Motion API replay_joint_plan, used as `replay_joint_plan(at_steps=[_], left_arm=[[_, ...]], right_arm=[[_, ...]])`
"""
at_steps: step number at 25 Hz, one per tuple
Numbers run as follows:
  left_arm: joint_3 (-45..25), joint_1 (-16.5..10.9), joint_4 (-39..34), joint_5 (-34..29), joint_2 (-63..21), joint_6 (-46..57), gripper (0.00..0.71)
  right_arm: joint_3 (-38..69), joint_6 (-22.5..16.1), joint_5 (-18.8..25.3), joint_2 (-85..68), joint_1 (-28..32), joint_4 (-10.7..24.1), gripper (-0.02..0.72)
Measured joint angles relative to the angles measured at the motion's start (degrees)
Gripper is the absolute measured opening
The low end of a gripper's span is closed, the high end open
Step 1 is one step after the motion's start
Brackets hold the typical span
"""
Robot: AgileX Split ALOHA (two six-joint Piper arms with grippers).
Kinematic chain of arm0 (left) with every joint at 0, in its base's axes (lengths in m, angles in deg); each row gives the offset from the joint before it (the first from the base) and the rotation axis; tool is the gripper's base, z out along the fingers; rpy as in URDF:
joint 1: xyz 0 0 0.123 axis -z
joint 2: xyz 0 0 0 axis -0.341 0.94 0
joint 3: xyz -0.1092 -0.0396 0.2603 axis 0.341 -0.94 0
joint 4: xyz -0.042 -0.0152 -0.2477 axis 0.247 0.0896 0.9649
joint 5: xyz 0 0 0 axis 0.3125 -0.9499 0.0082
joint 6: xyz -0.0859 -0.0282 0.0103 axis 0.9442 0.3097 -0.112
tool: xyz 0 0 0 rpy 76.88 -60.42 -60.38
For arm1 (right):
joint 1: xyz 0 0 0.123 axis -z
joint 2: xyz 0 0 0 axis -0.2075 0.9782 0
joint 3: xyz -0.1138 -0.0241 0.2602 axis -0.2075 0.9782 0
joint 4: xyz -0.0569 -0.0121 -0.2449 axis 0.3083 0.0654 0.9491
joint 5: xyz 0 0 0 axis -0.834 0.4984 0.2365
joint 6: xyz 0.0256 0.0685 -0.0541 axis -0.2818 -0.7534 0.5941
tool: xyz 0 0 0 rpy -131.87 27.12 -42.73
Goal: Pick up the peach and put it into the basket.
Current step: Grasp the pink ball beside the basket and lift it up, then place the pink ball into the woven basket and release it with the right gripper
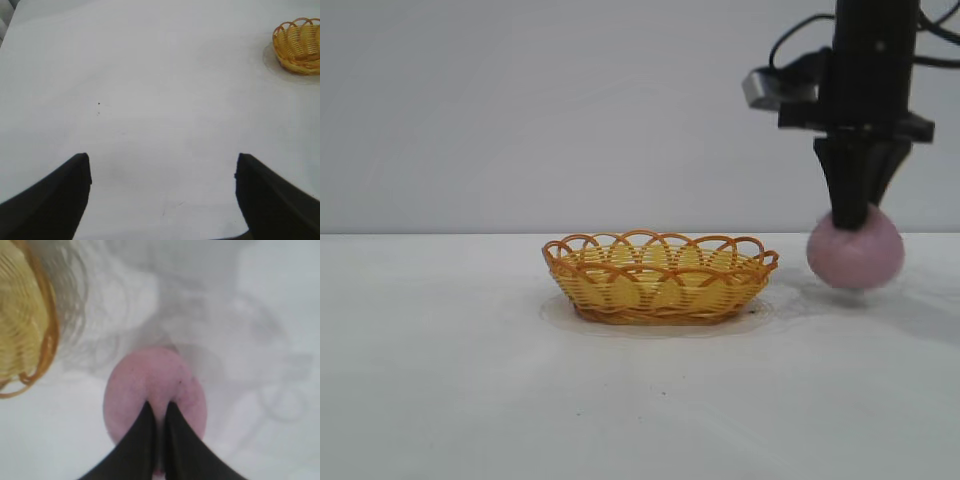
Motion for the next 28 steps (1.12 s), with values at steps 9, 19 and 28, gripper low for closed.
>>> replay_joint_plan(at_steps=[9, 19, 28], left_arm=[[0.0, 0.0, 0.0, 0.0, 0.0, 0.0, 0.529], [0.0, 0.0, 0.0, 0.0, 0.0, 0.0, 0.529], [0.0, 0.0, 0.0, 0.0, 0.0, 0.0, 0.529]], right_arm=[[-8.9, 0.0, 1.2, -0.9, -5.7, -5.6, 0.0], [-8.9, 0.0, 1.4, 2.0, -13.2, -6.7, 0.0], [-8.9, 0.0, 1.1, 8.9, -13.3, -7.6, 0.057]])
